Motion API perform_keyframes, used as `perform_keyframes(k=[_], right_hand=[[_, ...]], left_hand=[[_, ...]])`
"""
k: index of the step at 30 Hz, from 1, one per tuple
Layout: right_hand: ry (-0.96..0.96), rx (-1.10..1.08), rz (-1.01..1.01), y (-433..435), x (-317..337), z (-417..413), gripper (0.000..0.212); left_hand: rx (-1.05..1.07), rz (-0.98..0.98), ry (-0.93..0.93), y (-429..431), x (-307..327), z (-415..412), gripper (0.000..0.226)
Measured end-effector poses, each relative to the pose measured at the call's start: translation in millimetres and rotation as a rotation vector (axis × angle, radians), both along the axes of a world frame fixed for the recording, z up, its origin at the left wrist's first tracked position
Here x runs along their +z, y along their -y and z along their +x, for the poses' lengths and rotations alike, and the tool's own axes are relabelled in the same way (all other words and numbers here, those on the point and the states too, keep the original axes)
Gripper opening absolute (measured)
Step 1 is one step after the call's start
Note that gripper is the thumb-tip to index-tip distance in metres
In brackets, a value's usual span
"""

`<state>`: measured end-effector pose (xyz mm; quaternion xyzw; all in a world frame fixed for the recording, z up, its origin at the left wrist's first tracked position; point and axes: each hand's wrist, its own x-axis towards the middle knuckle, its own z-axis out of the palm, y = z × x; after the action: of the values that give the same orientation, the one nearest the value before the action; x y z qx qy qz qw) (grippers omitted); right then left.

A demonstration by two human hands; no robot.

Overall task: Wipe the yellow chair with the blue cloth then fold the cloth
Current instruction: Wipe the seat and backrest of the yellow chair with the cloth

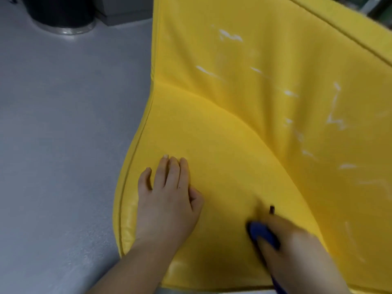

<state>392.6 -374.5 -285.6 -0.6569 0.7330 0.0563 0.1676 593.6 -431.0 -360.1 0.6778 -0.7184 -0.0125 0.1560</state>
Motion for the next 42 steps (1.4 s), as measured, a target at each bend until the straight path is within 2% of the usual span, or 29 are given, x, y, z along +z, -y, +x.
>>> perform_keyframes(k=[2, 3, 4, 6, 7, 8, 10, 12, 14, 18, 19, 21, 23, 24, 27, 29, 31, 34, 36, 38, 41, 42], right_hand=[[0.011, -0.051, 0.080, -12.0, 10.7, -0.1, 0.026], [0.034, -0.056, 0.005, -5.0, 14.2, -1.1, 0.020], [0.066, -0.053, -0.183, 7.6, 15.3, -3.5, 0.014], [-0.026, 0.001, -0.545, 54.6, 17.8, -2.6, 0.007], [-0.115, 0.008, -0.607, 87.1, 18.8, 1.5, 0.012], [-0.224, 0.007, -0.605, 120.6, 14.2, 3.2, 0.016], [-0.440, 0.066, -0.457, 171.3, 4.8, 6.2, 0.021], [-0.480, 0.102, -0.344, 184.5, -6.5, 2.3, 0.025], [-0.422, 0.010, -0.286, 154.1, -11.4, -13.6, 0.021], [-0.251, -0.399, -0.139, 43.2, -9.8, -47.4, 0.029], [-0.223, -0.452, -0.180, 17.0, -13.6, -47.0, 0.026], [-0.240, -0.433, -0.189, -18.1, -17.7, -29.9, 0.008], [-0.075, -0.416, -0.234, -34.9, -30.7, -23.5, 0.051], [-0.064, -0.393, -0.277, -41.7, -33.0, -24.6, 0.056], [-0.118, -0.302, -0.455, -38.7, -17.7, -26.7, 0.022], [-0.232, -0.359, -0.576, -12.8, -3.6, -31.8, 0.015], [-0.318, -0.387, -0.551, 31.0, 7.0, -31.2, 0.014], [-0.306, -0.361, -0.381, 61.0, -11.2, -14.3, 0.019], [-0.244, -0.318, -0.422, 38.6, -26.6, 24.2, 0.012], [-0.097, -0.256, -0.450, -7.2, -33.7, 76.9, 0.002], [0.042, -0.167, -0.364, -50.3, -50.1, 122.4, 0.027], [0.069, -0.151, -0.388, -53.5, -51.2, 123.8, 0.026]], left_hand=[[-0.002, 0.013, -0.004, -0.1, 0.0, -0.7, 0.058], [-0.002, 0.013, -0.004, 0.3, 0.2, -0.6, 0.058], [-0.001, 0.013, -0.002, 0.5, 0.4, -0.5, 0.058], [-0.002, 0.015, -0.002, 0.4, 0.6, -0.9, 0.058], [-0.001, 0.013, -0.004, 0.0, 0.9, -0.9, 0.057], [0.000, 0.006, -0.007, -0.4, 1.1, -1.1, 0.057], [0.002, -0.012, -0.018, -1.5, 1.5, -1.8, 0.056], [0.004, -0.027, -0.027, -1.1, 1.8, -2.0, 0.056], [0.006, -0.039, -0.024, -0.8, 0.9, -2.4, 0.055], [0.021, -0.068, -0.014, -2.8, 0.7, -4.0, 0.054], [0.025, -0.072, -0.010, -3.0, 0.7, -4.6, 0.054], [0.034, -0.076, -0.001, -2.9, 0.5, -4.9, 0.054], [0.036, -0.072, 0.002, -1.9, 0.8, -5.0, 0.055], [0.038, -0.071, 0.003, -1.8, 1.1, -4.8, 0.055], [0.028, -0.083, 0.009, -2.8, 0.6, -4.4, 0.055], [0.025, -0.099, 0.011, -2.5, -0.2, -4.2, 0.054], [0.020, -0.105, 0.009, -2.6, -0.3, -3.9, 0.053], [0.020, -0.137, 0.018, -3.9, -1.6, -3.9, 0.052], [0.023, -0.152, 0.015, -3.5, -2.4, -3.8, 0.052], [0.023, -0.157, 0.012, -2.5, -2.8, -5.2, 0.052], [0.039, -0.143, -0.043, -4.5, -2.8, -6.2, 0.052], [0.034, -0.152, -0.060, -4.9, -2.9, -6.0, 0.052]])
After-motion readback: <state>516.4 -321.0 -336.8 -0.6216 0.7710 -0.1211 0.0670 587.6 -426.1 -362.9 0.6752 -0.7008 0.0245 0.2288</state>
